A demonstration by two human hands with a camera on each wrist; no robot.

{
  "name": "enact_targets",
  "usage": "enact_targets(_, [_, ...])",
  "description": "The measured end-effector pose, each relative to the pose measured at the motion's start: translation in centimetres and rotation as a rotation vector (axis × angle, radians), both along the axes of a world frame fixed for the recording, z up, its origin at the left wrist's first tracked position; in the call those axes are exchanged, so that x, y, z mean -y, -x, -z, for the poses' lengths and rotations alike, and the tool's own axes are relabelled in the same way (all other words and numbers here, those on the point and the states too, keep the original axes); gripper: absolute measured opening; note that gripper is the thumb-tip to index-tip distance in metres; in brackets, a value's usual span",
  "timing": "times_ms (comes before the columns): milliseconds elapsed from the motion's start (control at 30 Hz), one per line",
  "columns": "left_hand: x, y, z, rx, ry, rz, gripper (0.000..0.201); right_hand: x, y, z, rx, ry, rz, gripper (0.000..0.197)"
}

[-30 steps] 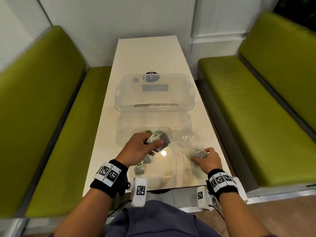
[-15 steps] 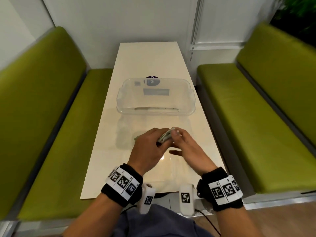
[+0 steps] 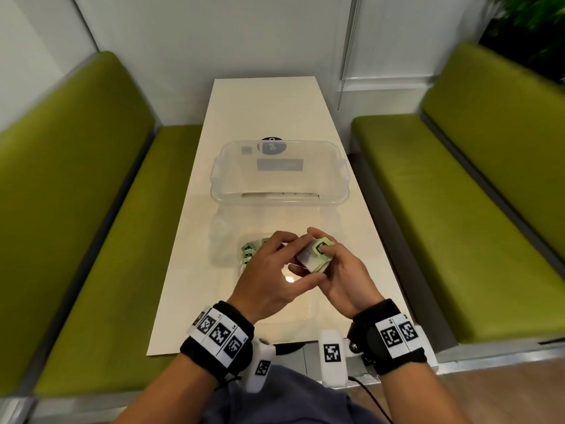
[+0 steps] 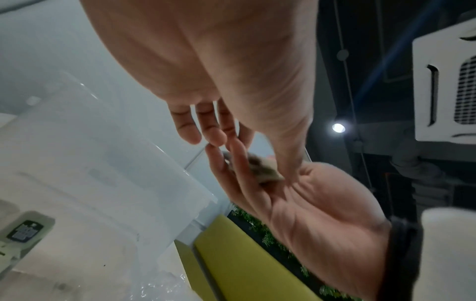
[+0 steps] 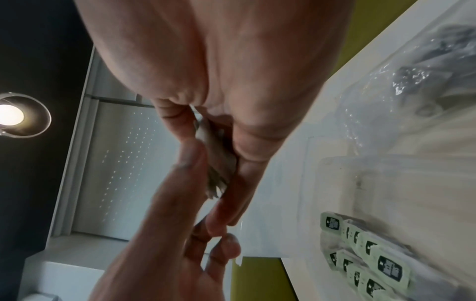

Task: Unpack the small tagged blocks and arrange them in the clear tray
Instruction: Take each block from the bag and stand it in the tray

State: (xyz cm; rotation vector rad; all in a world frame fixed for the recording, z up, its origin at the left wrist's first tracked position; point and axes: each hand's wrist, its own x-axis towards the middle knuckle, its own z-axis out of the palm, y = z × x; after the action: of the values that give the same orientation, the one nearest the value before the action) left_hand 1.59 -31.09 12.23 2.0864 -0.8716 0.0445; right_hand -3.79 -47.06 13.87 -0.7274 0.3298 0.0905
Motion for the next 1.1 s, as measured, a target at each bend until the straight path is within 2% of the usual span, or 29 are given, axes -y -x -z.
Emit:
enact_targets(200, [-1.1,-0.9,-1.5,-0.274,0.116,0.049,0.041,1.3,1.0,0.4,0.000,0.220,-0.101,0.037])
enact_targets(367, [-1.0,-1.9,-1.9,-0.370,-0.047,0.116,0.022,1.4,1.4,0.5,0.006,0.441,-0.242,0.030])
enact_targets(500, [-1.0,-2.3,-1.7,-0.411,-0.123,0.103,0.012,1.4,1.5,0.7,0.008,0.538,-0.265,0.021])
enact_targets(667, [-1.4,-3.2,-1.5,-0.505,-0.051,0.090,0.009,1.7,1.5,1.6,-0.047,0.437,-0.182,0.018])
enact_targets(867, [-2.8,-5.5,-1.2,-0.575,0.000,-0.025,0.005,3.0,1.5,3.5,-0.187,0.254,0.067,0.024])
enact_targets(967, [-3.7,-7.4,-0.1,-0.515,-0.188,-0.088,0.004,3.4,1.7,4.0,-0.215,0.231,0.109,0.025])
enact_targets(1100, [-4.0,-8.8,2.6,-0.451,-0.499,-0.082,0.012,3.7,1.8,4.3,-0.226,0.225,0.127,0.027])
